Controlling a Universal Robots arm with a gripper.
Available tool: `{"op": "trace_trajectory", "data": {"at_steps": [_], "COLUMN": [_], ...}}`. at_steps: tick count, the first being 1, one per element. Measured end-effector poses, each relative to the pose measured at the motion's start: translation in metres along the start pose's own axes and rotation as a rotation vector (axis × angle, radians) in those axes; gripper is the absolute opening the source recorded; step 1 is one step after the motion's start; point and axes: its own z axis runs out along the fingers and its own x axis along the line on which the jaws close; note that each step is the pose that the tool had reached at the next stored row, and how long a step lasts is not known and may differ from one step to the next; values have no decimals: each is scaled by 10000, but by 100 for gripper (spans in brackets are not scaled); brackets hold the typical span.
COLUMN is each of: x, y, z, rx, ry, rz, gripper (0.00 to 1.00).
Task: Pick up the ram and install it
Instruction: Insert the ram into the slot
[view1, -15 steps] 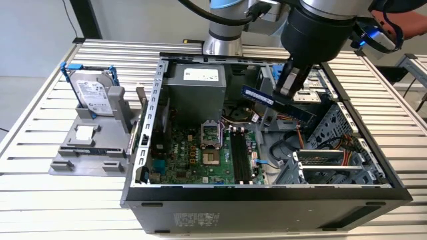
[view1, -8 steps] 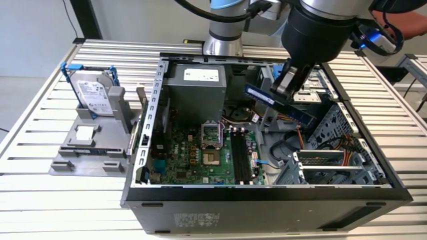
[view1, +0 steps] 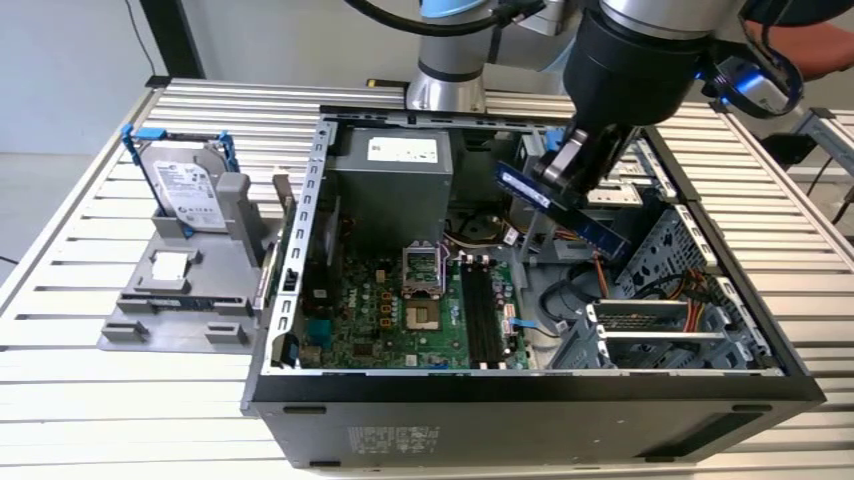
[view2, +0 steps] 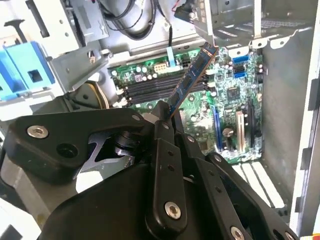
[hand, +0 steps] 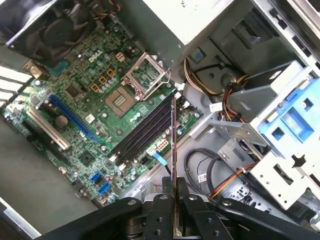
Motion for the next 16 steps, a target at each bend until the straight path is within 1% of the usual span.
{"op": "trace_trajectory", "data": {"at_steps": [9, 16], "x": [0, 0], "y": [0, 0], "z": [0, 0], "rx": [104, 175], "ry": [-42, -72], "rz": [1575, 2658], "gripper": [0, 0]}}
